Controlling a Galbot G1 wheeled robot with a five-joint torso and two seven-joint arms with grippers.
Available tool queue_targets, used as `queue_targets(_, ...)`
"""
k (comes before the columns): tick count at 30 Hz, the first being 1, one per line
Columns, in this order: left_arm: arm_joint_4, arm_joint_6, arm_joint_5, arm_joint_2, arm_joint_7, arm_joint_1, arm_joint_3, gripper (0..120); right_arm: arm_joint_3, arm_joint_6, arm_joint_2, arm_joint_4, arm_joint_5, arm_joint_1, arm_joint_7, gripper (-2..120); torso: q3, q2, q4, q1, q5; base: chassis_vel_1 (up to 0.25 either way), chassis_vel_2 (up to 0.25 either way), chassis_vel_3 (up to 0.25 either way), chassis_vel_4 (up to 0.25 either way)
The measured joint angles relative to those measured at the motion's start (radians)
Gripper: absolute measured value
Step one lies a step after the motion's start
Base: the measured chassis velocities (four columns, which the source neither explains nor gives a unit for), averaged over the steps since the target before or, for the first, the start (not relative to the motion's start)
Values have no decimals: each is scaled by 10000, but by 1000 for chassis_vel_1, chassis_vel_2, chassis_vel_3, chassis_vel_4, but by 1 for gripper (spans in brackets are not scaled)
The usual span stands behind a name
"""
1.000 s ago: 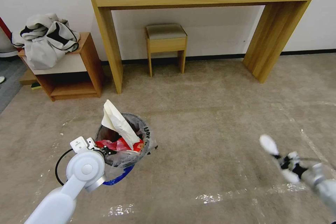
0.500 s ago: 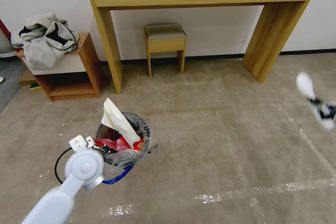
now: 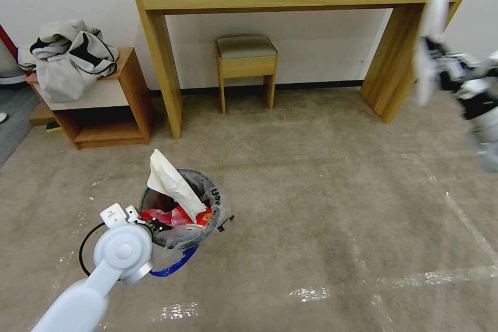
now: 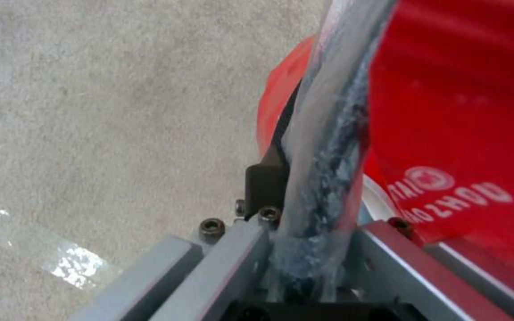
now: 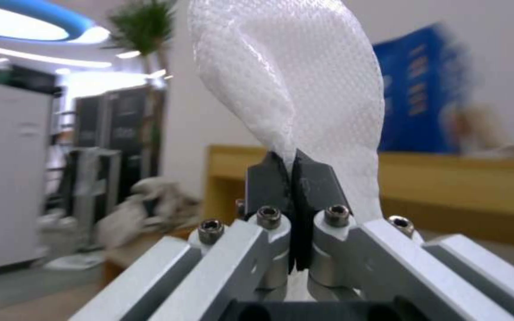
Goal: Pick up the trash bin and place the garbage on the floor into it.
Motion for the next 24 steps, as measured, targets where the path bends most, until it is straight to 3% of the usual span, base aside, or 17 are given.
queue_targets(7,114,-2,-113,60,63,-210,103,0,-1404,81,755,431,-481,435,-4,0,0,0,-3,1,2,0,0,0,0)
queue_targets(9,203,-2,-118,-13,99,-341,213,0,-2269,113,1374,670,-814,778,33,0,0,0,-1,0,-2,0,0,0,0)
queue_targets(13,260,-2,-117,-105,110,-397,278,0,-2815,97,1853,707,-1085,949,125,0,0,0,-1,0,-2,0,0,0,0)
queue_targets(15,280,-2,-137,-154,116,-412,298,0,-3366,43,2438,517,-1448,1138,129,0,0,0,-1,0,0,0,0,0,0)
queue_targets(24,306,29,-159,-198,138,-322,230,0,-4684,27,3506,-44,-1867,1635,-104,0,-1,0,-1,0,0,0,0,0,0)
